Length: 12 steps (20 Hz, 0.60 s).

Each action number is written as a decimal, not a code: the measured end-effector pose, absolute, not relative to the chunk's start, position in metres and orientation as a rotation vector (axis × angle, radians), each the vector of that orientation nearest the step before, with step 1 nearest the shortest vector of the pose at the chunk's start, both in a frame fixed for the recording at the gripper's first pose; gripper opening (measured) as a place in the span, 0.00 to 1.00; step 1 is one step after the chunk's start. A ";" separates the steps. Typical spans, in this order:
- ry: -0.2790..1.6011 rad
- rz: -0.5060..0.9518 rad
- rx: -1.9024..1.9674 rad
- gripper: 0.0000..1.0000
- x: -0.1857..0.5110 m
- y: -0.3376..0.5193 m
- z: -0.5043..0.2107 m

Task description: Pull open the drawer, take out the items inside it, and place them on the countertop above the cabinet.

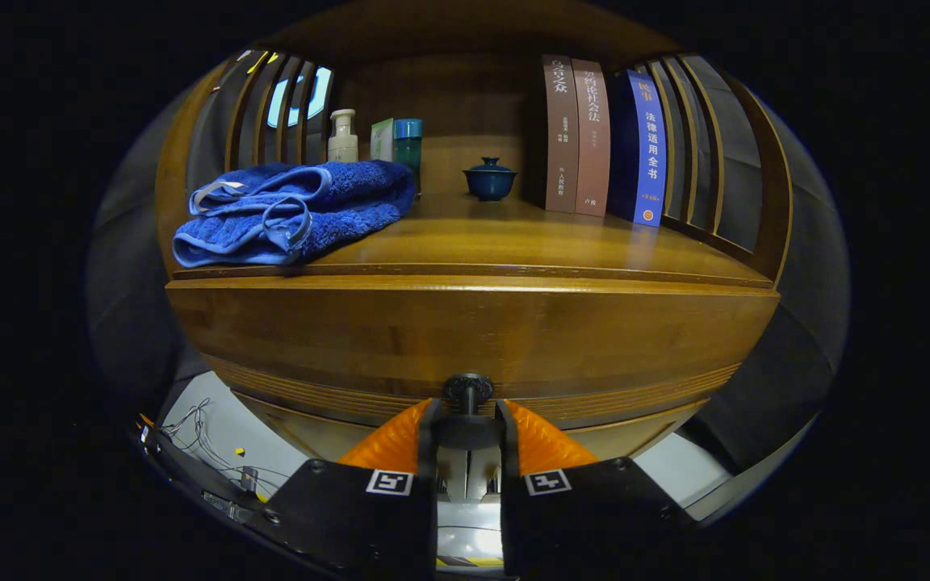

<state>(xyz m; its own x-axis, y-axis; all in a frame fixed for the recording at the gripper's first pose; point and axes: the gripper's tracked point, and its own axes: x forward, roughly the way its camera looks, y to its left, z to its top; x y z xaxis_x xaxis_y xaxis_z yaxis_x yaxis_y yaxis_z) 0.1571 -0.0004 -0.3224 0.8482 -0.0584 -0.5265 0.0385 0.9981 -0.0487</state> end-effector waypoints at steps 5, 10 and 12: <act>0.585 -0.043 -0.038 0.36 0.145 0.000 -0.322; 0.611 -0.043 -0.035 0.36 0.110 0.002 -0.319; 0.622 -0.036 -0.038 0.36 0.093 0.003 -0.318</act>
